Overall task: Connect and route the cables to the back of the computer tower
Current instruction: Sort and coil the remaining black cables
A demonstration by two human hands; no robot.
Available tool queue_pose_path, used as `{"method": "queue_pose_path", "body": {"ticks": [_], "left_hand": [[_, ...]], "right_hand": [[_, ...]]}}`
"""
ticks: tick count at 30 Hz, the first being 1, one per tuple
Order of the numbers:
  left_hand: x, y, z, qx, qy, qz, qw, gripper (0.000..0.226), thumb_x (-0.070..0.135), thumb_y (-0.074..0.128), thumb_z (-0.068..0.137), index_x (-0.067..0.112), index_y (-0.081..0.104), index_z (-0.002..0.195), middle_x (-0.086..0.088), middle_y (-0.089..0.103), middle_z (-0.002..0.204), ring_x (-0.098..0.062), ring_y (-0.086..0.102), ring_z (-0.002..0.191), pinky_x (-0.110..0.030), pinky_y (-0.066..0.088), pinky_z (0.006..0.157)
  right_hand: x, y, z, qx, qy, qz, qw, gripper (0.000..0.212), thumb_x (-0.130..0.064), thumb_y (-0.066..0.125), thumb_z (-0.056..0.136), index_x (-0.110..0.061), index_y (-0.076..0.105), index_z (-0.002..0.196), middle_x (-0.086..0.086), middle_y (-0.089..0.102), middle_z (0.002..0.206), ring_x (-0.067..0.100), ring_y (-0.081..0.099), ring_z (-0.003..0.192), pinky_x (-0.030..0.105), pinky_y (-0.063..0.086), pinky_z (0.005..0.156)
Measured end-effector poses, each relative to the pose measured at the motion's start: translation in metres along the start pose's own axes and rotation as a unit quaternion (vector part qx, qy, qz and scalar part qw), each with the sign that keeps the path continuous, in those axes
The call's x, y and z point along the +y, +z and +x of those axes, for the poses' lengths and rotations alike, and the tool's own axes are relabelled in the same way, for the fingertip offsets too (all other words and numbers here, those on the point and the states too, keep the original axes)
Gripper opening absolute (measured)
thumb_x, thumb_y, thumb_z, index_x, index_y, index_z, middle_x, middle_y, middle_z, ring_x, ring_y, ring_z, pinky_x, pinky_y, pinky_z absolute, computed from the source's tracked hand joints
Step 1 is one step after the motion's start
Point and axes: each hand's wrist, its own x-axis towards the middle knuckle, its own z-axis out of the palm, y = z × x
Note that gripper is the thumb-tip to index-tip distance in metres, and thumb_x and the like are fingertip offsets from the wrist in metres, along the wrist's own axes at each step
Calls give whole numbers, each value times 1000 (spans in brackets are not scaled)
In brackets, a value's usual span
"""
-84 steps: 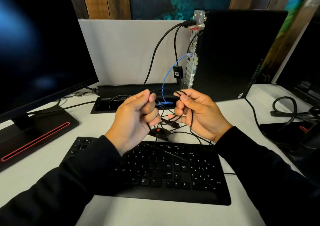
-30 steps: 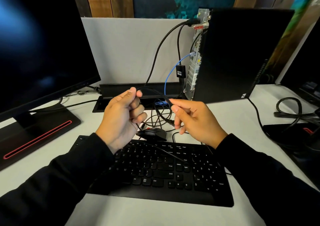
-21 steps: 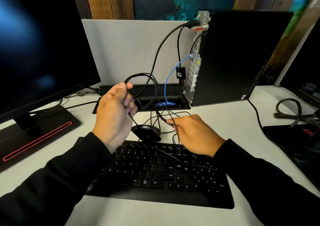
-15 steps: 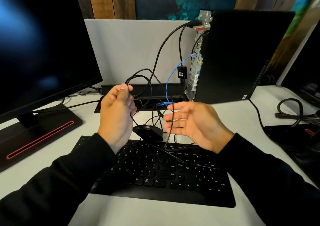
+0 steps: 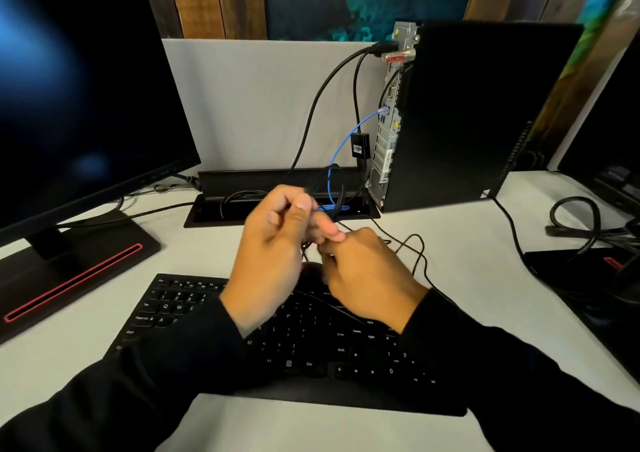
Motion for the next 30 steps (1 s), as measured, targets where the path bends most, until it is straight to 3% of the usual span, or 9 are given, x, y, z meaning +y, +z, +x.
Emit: {"method": "queue_pose_path", "body": {"ticks": [2, 5, 11, 13, 18, 21, 25, 28, 30], "left_hand": [[0, 1, -3, -18, 27, 62, 998, 20, 19, 42, 107, 7, 54, 96, -8, 74, 79, -23, 75, 81, -30, 58, 79], [-5, -8, -4, -29, 75, 172, 982, 16, 25, 44, 108, 15, 56, 101, -2, 76, 87, -17, 74, 91, -35, 58, 80], [-7, -14, -4, 17, 194, 362, 911, 14, 21, 45, 108, 13, 55, 101, 7, 52, 62, -13, 55, 58, -15, 36, 50], [-9, -14, -4, 6, 184, 365, 912, 15, 22, 44, 109, 14, 53, 100, 6, 52, 62, -16, 54, 56, -21, 38, 49], [-17, -15, 0, -17, 95, 282, 955, 21, 28, 41, 110, 19, 52, 94, 8, 51, 66, -10, 48, 58, -30, 40, 52], [-16, -17, 6, -52, 22, 149, 987, 25, 29, 42, 106, 16, 57, 90, 16, 50, 68, -3, 43, 56, -14, 35, 53], [-18, -24, 13, -98, -29, 148, 984, 33, 40, 45, 102, 18, 67, 93, 16, 38, 57, -4, 30, 51, -22, 28, 50], [-16, -32, 18, -135, -53, 210, 967, 38, 49, 49, 102, 25, 67, 79, 5, 37, 55, -15, 36, 51, -30, 33, 56], [-14, -34, 19, -141, -83, 169, 972, 42, 47, 46, 102, 27, 54, 66, 0, 31, 56, -19, 34, 49, -37, 34, 57]], "right_hand": [[-5, -5, -2, -29, -45, 37, 998, 17, -27, 51, 100, -25, 67, 96, 3, 58, 79, 24, 58, 68, 38, 54, 64], [-9, -24, -3, -45, -87, 116, 988, 27, -23, 54, 102, -36, 63, 80, -18, 55, 63, 2, 52, 61, 12, 37, 57], [-11, -29, -1, 99, -99, 250, 958, 24, -10, 72, 91, -27, 60, 79, -4, 53, 55, 14, 48, 51, 19, 40, 55], [-10, -24, -1, 158, -72, 286, 942, 32, -10, 82, 83, -19, 52, 89, 3, 55, 62, 17, 51, 55, 27, 47, 55], [3, -24, 6, 168, 14, 220, 961, 79, -51, 93, 59, -36, 51, 125, -12, 53, 108, -6, 50, 98, 8, 41, 78], [21, -29, 13, 10, 4, 349, 937, 37, -27, 89, 77, -30, 72, 111, -6, 73, 98, 3, 67, 88, 18, 48, 71], [33, -27, 15, 41, 66, 437, 896, 11, -1, 74, 90, -12, 72, 87, 2, 75, 79, -1, 62, 60, 11, 44, 56], [31, -25, 19, 83, 75, 424, 899, 14, 0, 70, 92, -13, 69, 87, 3, 78, 80, 9, 72, 79, 27, 56, 84], [25, -27, 20, 49, 62, 514, 854, 15, 2, 62, 96, -11, 64, 87, 10, 75, 80, 18, 72, 87, 31, 53, 92]]}}
